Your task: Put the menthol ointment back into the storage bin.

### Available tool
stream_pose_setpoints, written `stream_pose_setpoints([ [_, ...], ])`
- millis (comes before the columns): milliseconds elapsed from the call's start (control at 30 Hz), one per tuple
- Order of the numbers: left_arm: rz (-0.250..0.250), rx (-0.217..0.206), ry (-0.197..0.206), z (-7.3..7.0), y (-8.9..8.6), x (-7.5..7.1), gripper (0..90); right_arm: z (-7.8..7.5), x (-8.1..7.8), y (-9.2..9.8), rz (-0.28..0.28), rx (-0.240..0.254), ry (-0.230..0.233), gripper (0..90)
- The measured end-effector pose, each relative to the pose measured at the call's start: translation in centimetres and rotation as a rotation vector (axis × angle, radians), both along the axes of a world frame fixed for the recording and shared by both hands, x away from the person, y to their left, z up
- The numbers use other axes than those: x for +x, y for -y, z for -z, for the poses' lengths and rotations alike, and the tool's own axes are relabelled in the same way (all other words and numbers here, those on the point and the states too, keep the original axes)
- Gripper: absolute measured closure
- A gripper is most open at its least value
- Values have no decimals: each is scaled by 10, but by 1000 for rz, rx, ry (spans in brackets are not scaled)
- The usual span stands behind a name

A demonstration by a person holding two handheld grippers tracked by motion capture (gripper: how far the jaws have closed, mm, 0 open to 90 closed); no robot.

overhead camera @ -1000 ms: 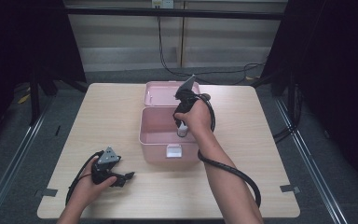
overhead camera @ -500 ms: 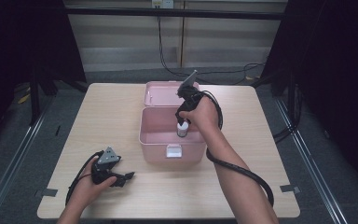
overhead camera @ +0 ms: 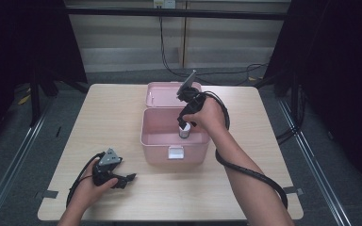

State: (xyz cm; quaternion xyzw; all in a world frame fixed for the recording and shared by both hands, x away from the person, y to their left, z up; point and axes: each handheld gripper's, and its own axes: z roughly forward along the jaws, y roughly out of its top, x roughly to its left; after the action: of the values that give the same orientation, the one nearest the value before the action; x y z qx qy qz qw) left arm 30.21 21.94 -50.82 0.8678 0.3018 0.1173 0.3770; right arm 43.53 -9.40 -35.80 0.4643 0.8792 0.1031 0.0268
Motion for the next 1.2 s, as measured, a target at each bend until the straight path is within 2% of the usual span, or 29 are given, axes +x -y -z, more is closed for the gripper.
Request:
stream_pose_setpoints([
  [233, 0, 1, 1, 0, 0, 0, 146, -7, -9, -2, -64, 12, 1, 226],
  [367, 0, 0, 0, 0, 0, 0, 146, -14, -12, 2, -91, 5, -4, 223],
  [467, -1, -1, 2, 0, 0, 0, 146, -24, -17, 7, -119, 13, 11, 223],
  [800, -2, 2, 2, 0, 0, 0, 146, -46, -33, 25, -139, 10, 23, 226],
  [967, -2, 1, 2, 0, 0, 0, 146, -51, -39, 34, -155, -4, 18, 224],
  [1000, -2, 2, 2, 0, 0, 0, 146, -54, -42, 40, -167, -7, 34, 221],
  [1200, -2, 2, 2, 0, 0, 0, 146, -60, -51, 52, -170, 0, 42, 219],
])
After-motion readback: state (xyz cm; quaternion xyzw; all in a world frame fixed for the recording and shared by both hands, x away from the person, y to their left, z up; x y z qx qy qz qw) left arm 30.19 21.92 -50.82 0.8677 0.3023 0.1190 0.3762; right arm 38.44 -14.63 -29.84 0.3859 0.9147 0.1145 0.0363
